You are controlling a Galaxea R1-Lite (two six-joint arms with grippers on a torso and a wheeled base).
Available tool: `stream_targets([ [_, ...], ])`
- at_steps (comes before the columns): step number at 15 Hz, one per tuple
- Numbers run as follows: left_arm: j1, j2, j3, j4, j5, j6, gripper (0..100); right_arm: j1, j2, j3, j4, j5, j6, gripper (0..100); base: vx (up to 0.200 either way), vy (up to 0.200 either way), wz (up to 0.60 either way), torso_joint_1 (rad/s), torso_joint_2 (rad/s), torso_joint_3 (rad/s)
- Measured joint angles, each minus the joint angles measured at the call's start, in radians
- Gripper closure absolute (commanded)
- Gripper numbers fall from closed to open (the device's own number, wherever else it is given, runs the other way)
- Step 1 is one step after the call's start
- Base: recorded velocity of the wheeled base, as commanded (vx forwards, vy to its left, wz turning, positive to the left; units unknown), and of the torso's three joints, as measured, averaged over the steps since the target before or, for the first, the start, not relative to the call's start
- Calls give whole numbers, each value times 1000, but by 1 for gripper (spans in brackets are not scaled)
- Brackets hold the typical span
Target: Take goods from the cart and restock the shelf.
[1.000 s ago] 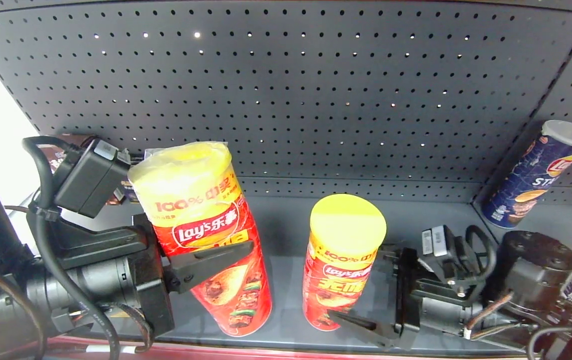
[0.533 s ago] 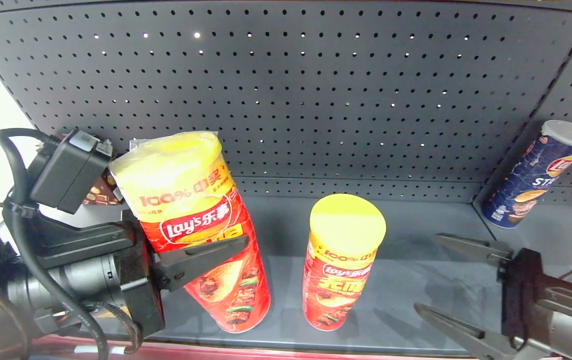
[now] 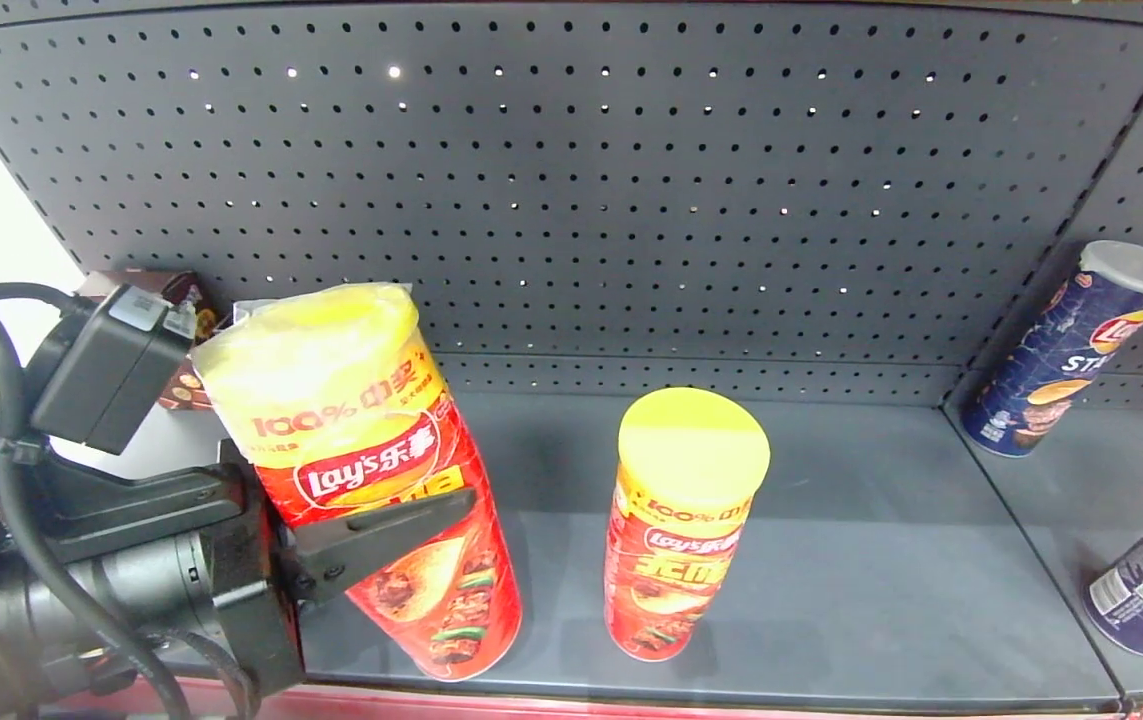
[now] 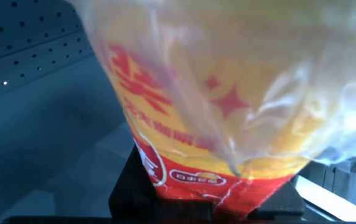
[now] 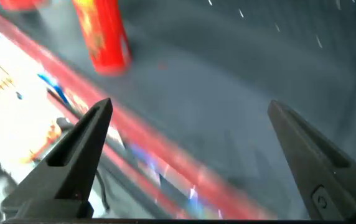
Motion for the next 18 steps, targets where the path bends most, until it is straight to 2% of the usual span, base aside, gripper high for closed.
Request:
stream_targets([
  [3, 2, -9, -1, 0, -2, 0, 100, -16, -244, 46, 331, -33, 8, 0, 0, 0, 0, 0, 0, 0],
  [4, 1, -12, 2, 0, -2, 0, 100, -38, -298, 48, 369, -32, 8, 0, 0, 0, 0, 0, 0, 0],
  [7, -5, -16, 2, 0, -2, 0, 100, -165, -345, 49, 392, -29, 6, 0, 0, 0, 0, 0, 0, 0],
  [9, -10, -17, 0, 0, -6, 0, 100, -308, -329, 49, 393, -25, -9, 0, 0, 0, 0, 0, 0, 0],
  [12, -11, -21, -1, 0, -7, 0, 100, -449, -390, 51, 392, -24, -12, 0, 0, 0, 0, 0, 0, 0],
  [16, -11, -41, 0, 0, -12, 0, 100, -528, -508, 55, 376, 7, 17, 0, 0, 0, 0, 0, 0, 0],
  [18, -11, -45, -3, 0, -15, -1, 100, -534, -527, 55, 375, 29, 147, 0, 0, 0, 0, 0, 0, 0],
])
